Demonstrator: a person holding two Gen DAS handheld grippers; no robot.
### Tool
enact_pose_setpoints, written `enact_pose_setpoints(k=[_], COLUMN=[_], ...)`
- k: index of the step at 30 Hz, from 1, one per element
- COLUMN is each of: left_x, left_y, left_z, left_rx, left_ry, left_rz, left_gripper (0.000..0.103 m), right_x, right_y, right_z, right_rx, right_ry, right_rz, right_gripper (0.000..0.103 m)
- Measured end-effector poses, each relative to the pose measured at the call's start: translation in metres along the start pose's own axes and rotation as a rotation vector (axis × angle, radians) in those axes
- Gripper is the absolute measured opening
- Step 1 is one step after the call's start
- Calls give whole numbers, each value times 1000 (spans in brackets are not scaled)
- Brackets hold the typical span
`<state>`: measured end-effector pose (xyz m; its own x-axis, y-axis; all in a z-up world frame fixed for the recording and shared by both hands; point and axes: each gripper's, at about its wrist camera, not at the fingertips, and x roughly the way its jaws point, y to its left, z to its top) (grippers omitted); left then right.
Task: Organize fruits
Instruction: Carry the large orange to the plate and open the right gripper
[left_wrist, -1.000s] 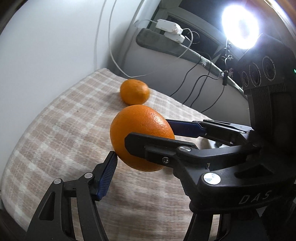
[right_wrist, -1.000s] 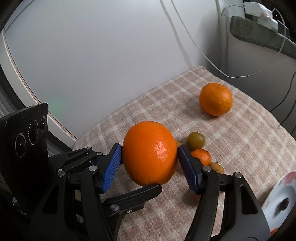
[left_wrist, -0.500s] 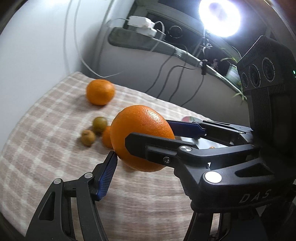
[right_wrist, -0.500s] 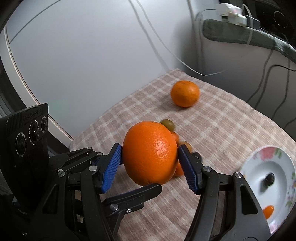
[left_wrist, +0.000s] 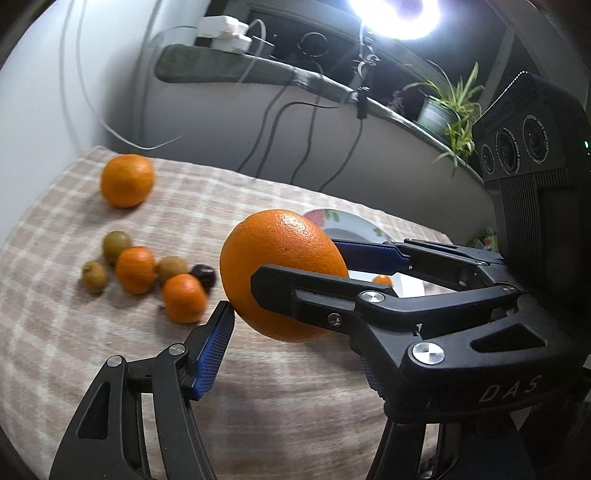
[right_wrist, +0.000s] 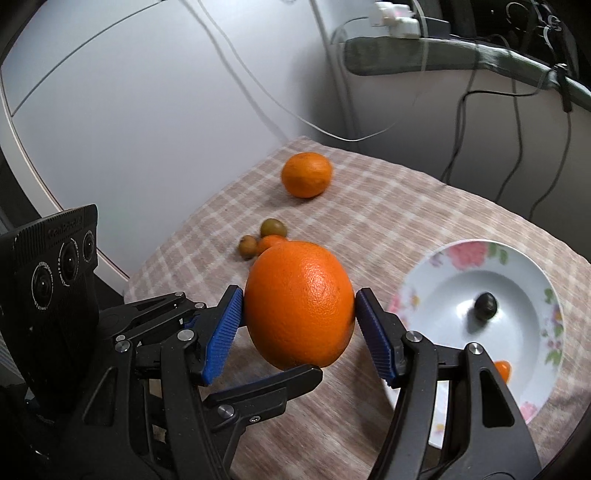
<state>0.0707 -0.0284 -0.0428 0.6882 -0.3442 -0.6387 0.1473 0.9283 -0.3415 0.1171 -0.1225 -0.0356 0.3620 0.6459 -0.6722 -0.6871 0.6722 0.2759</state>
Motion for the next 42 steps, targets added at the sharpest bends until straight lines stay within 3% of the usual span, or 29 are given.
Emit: enact_pose_setpoints(k=[19,35,39,42], left_x=[24,31,26,24], left_y=[-35,-45,-49,-48], left_z=[-3,-2,0,1], left_rx=[60,83,99,97], left_ry=[66,78,52,46], left_rz=[-66,-72,-64,-62], left_gripper=[63,63,63,63], right_x=[-28,-34,-43,-52], right_y=[-41,-55,-51,-53], right_z=[-23,-29,-26,-23], right_rx=[77,109,79,84], right_ry=[-2,-17,-59,-93], right_rz=[-48,-54,-117,-125], right_gripper=[66,66,76,77])
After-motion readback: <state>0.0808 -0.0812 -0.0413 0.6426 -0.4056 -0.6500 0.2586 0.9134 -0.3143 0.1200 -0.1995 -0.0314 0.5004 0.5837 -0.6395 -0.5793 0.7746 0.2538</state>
